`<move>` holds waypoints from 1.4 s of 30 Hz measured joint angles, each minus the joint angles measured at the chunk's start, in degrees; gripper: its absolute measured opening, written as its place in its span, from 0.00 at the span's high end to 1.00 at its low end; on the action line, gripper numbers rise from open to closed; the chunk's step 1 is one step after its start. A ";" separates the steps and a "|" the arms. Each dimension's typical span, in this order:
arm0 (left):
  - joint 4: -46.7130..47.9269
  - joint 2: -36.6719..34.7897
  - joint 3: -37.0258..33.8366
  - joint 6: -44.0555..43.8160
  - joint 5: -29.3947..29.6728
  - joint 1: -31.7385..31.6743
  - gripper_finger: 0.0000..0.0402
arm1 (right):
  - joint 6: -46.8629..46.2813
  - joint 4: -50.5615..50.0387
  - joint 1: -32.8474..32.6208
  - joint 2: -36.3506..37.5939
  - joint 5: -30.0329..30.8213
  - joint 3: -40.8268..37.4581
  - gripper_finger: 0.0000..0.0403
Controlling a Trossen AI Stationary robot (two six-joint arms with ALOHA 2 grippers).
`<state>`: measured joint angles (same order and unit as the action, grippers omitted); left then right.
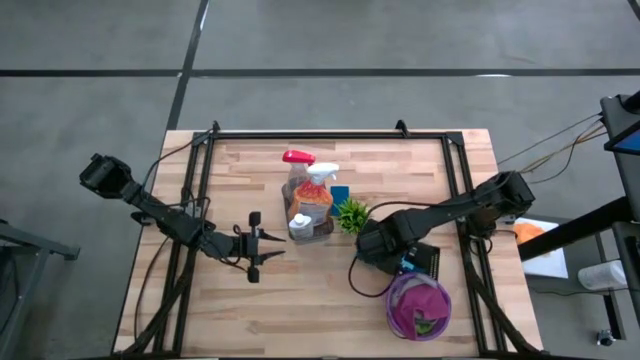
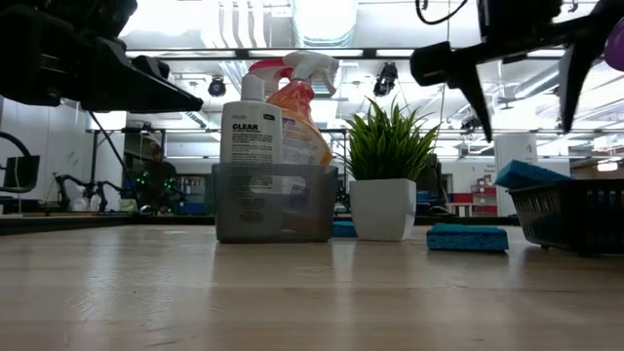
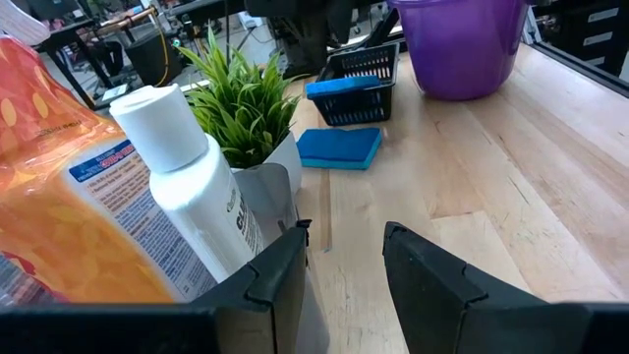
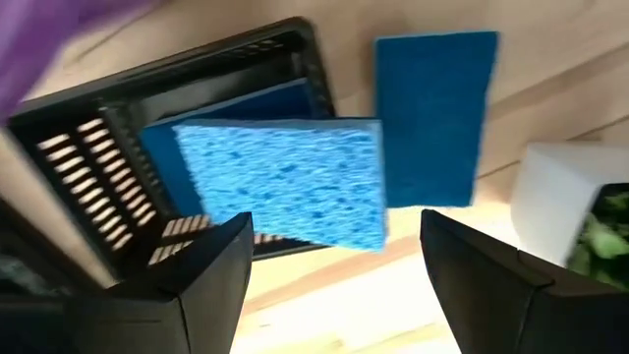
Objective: Pick & Place Kitchen Items
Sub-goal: Put the blue sponge into the black bin
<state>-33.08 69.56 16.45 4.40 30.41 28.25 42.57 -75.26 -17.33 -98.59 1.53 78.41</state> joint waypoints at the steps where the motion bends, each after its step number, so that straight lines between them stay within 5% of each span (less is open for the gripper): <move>1: 0.00 0.00 0.00 0.00 0.00 0.00 0.65 | 0.17 0.63 0.26 0.00 0.26 0.00 0.29; 7: 0.00 0.00 0.00 0.01 0.00 0.00 0.65 | 0.20 2.38 0.50 0.00 2.61 0.00 0.37; 15: -0.02 0.00 0.00 -0.02 0.00 0.00 0.65 | -1.84 3.40 -0.08 0.00 4.82 -0.11 0.90; 27: -0.04 0.00 0.00 -0.37 0.00 0.00 0.65 | -0.33 9.58 -0.16 0.00 6.27 -5.36 0.96; 33: -0.09 0.00 0.00 -0.37 0.00 0.00 0.65 | -0.33 8.51 -0.21 0.04 -0.07 -6.65 0.96; 42: -0.11 0.00 0.00 -0.39 0.00 0.01 0.65 | -0.31 3.86 -0.23 0.11 -1.36 -6.69 0.96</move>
<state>-33.19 69.56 16.45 4.01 30.41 28.26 42.26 -71.40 -17.56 -98.48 0.17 71.72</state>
